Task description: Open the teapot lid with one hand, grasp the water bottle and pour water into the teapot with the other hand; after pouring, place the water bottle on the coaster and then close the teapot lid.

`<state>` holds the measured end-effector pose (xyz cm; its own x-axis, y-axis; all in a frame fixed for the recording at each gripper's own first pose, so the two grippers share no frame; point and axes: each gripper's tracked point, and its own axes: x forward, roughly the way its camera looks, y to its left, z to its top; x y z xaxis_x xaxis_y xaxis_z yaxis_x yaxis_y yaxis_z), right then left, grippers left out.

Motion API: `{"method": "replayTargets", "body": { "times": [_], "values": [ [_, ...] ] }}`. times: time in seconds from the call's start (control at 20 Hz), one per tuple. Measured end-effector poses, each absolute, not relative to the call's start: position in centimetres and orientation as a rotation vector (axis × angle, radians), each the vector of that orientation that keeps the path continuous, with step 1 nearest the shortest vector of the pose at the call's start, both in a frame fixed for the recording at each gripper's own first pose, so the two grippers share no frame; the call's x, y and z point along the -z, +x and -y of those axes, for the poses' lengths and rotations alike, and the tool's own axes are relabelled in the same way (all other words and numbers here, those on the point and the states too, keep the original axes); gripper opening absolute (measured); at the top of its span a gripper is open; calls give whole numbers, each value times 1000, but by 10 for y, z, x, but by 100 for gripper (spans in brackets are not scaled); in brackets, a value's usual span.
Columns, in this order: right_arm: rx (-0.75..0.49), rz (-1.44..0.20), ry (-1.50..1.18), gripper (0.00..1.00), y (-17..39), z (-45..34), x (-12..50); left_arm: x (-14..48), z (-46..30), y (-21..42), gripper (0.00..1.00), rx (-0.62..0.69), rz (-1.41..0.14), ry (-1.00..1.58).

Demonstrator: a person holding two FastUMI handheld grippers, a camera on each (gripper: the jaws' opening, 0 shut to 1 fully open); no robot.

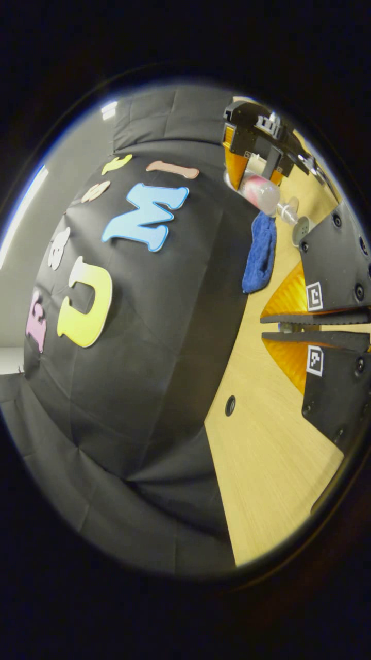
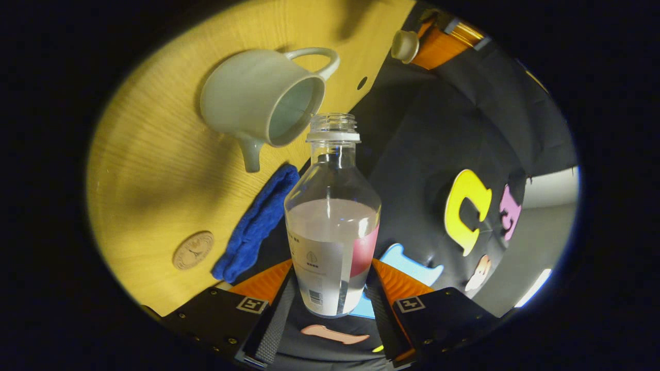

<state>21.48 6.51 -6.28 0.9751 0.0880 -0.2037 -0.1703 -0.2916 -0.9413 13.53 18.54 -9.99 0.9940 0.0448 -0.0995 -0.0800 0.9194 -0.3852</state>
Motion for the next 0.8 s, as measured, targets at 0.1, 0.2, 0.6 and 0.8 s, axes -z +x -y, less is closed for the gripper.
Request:
{"method": "replayTargets", "body": {
  "times": [0.1,0.2,0.6,0.8],
  "values": [
    [-303,-124,-1722,75,211,-65,75,98,-186,133,12,-66,-83,-401],
    [-353,-168,-1611,75,205,-71,89,99,-186,133,12,-66,-80,-408],
    [-392,-246,-1304,76,194,-67,103,105,-184,136,12,-71,-101,-399],
    [-382,-318,-1082,76,195,-50,112,108,-184,137,12,-67,-105,-411]
  ]
}}
